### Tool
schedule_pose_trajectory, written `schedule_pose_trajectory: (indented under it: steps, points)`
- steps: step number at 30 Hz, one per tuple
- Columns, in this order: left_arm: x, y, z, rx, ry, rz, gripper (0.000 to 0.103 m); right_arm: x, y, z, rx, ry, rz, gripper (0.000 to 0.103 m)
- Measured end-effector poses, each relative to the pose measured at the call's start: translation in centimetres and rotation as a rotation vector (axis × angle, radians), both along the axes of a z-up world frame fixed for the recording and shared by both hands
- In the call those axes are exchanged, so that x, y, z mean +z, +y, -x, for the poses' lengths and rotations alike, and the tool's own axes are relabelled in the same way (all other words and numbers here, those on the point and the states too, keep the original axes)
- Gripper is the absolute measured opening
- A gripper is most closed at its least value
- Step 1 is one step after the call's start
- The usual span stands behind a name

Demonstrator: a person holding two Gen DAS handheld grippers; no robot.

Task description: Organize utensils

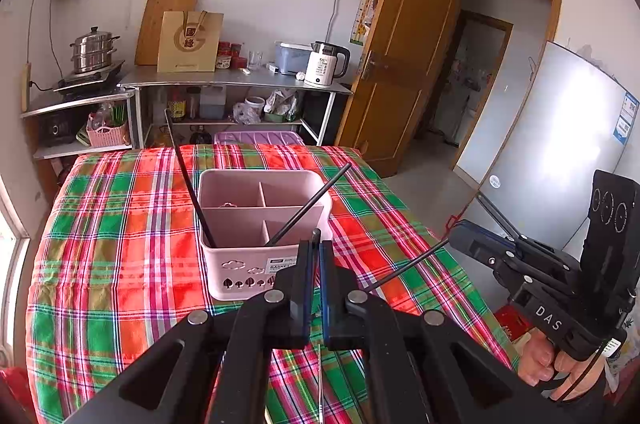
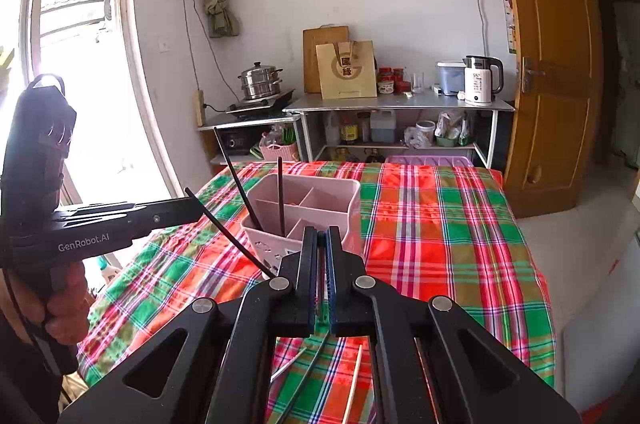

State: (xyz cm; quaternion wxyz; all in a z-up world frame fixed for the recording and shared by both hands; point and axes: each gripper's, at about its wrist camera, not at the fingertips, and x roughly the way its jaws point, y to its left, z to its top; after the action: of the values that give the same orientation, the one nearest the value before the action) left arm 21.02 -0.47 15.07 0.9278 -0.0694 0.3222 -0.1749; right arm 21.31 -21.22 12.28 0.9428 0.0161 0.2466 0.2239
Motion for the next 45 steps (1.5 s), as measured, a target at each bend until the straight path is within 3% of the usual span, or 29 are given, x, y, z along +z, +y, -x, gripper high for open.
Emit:
schedule_pose_trajectory:
  steps: [21,35,41,43,45]
  points:
    - [1.3,1.8,0.3,0.013,-0.017,-0.016,0.001,2.1,0.0,0.3,0.018,-0.054,0.010,0.004]
    - [6.4,3.1,1.2,0.036,-0.114,-0.015,0.000,5.3,1.1,0.4,0.050,-0.124,-0.001,0.004]
    - [3.9,4.2,0.1,0.054,-0.052,0.004,0.000,4.6,1.6,0.3,0.060,-0.108,0.001,0.004]
    - [2.1,4.9,-1.1,0.055,0.010,0.037,0.009,4.2,1.6,0.2,0.068,-0.098,-0.002,0.004]
    - [0.3,5.5,-2.5,0.081,0.057,0.052,0.027,4.0,1.7,0.2,0.072,-0.093,-0.004,0.004]
